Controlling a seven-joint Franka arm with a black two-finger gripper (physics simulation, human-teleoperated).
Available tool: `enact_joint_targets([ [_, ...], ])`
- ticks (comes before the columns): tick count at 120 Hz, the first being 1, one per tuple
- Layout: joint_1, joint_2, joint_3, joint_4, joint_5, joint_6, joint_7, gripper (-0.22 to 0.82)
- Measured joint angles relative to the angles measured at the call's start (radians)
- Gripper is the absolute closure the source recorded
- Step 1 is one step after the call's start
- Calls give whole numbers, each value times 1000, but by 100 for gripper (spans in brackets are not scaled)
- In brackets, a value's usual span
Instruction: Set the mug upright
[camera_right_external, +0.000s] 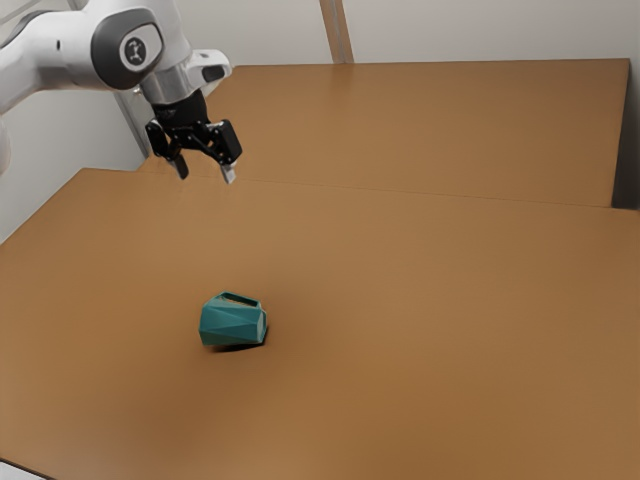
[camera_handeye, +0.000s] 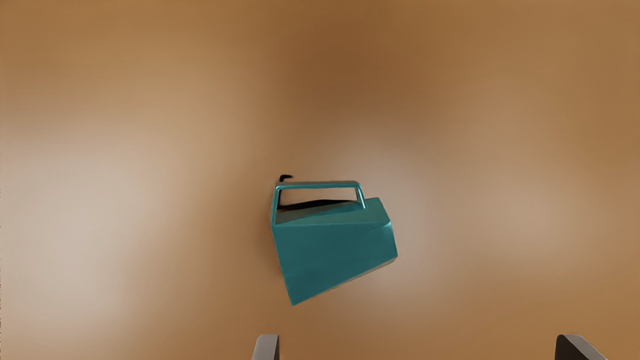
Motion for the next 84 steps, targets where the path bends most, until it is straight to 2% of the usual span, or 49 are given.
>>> enact_joint_targets([
  [44,-16,-26,-8,-21,-20,42,11,0],
  [59,-7,-109,-7,-142,-158,52,16,0],
  [72,47,-212,-4,-319,-302,107,49,0],
  [84,116,-250,-2,-452,-447,167,106,0],
])
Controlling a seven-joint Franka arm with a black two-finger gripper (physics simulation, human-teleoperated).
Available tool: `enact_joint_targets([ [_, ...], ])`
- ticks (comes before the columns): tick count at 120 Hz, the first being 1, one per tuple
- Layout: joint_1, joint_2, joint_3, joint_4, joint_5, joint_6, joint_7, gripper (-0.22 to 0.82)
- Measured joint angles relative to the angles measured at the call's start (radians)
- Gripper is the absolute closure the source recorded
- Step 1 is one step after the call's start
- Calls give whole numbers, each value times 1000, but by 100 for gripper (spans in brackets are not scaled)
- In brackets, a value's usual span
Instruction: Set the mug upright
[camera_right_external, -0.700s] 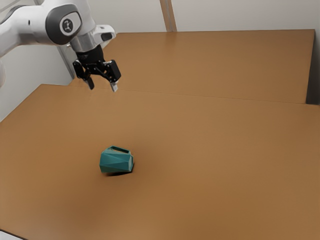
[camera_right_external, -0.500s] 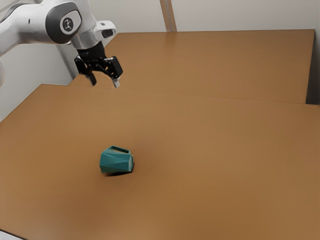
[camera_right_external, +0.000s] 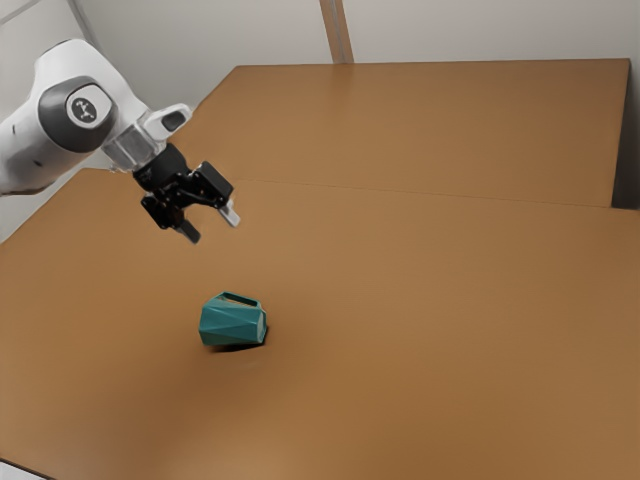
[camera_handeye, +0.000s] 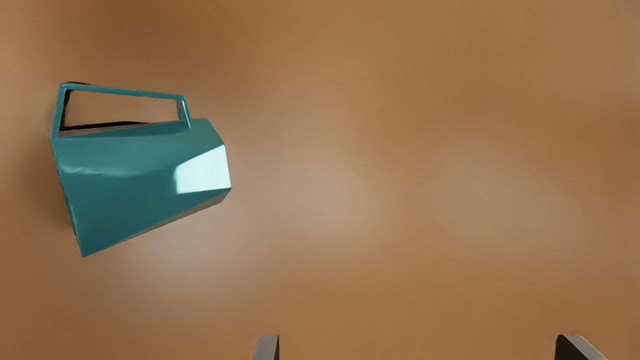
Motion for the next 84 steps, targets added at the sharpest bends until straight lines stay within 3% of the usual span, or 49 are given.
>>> enact_joint_targets([
  [35,158,12,3,-228,-244,104,225,0],
  [84,299,107,3,-347,-392,134,581,0],
])
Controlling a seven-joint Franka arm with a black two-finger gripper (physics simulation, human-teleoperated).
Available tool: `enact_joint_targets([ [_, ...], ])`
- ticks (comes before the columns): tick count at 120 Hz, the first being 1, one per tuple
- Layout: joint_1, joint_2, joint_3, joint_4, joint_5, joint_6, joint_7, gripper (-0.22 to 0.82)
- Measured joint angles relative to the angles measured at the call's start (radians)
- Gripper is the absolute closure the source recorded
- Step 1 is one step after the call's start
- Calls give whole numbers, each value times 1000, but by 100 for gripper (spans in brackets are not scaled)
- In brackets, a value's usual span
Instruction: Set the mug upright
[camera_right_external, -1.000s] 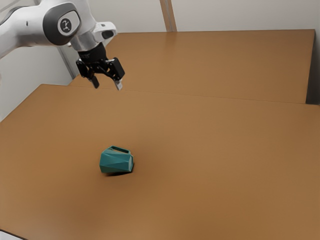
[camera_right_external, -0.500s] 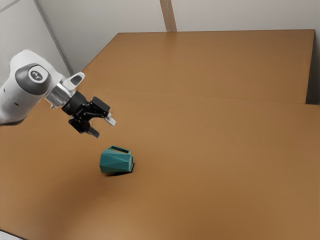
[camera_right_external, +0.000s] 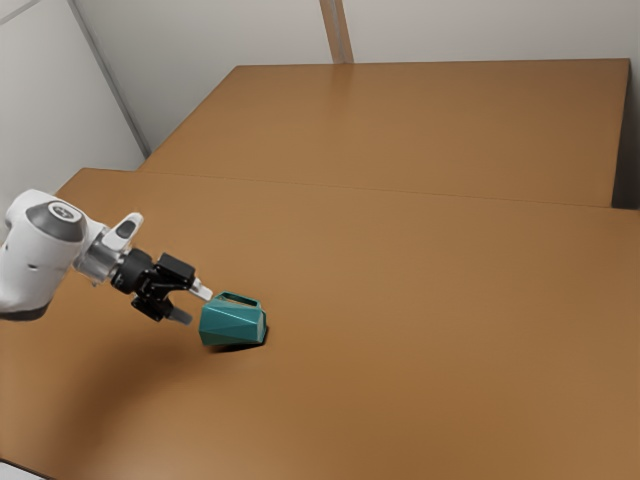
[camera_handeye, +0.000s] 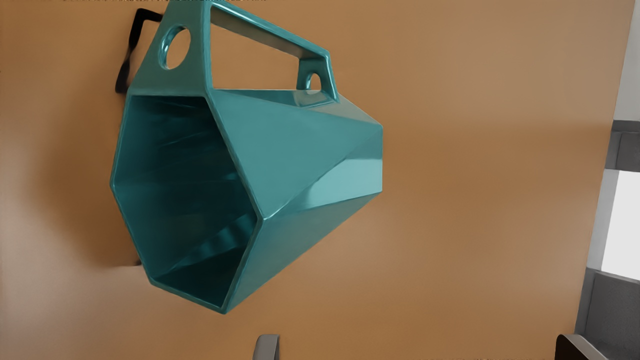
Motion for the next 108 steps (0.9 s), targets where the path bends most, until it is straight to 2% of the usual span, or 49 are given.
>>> enact_joint_targets([
  [66,77,143,-1,27,-146,-7,329,0],
  [108,40,248,-5,69,-226,-26,472,1],
])
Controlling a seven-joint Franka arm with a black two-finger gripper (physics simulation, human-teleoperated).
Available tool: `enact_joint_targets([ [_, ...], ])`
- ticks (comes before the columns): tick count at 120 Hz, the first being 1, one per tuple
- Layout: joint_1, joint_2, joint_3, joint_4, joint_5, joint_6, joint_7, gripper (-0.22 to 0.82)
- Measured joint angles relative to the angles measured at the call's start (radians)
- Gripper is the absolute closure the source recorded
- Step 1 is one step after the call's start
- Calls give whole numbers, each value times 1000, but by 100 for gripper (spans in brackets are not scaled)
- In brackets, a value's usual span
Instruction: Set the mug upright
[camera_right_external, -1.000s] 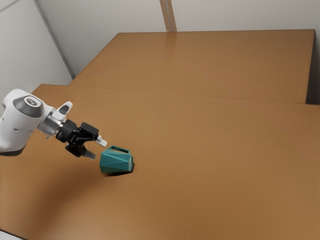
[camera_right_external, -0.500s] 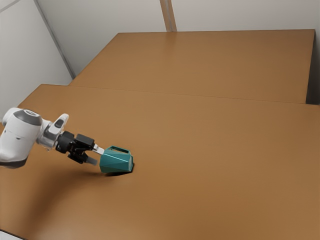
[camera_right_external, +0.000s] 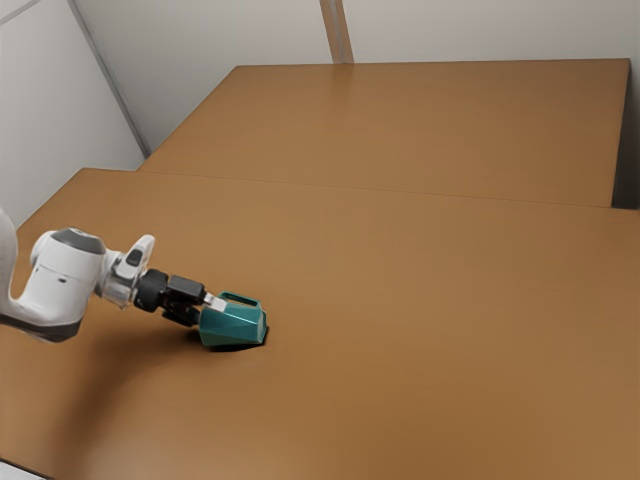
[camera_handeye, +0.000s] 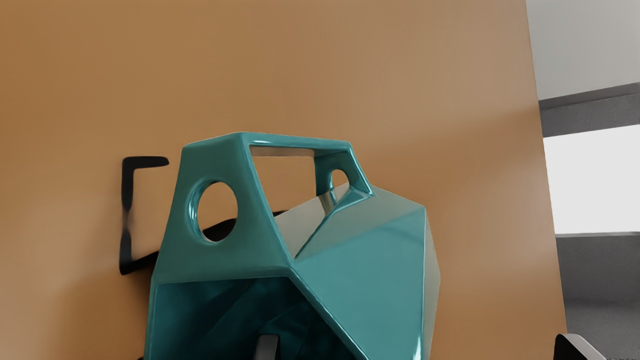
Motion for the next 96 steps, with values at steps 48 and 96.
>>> enact_joint_targets([
  [48,3,16,-1,-5,-52,-36,112,42],
  [96,3,4,-3,-5,-59,-56,179,72],
])
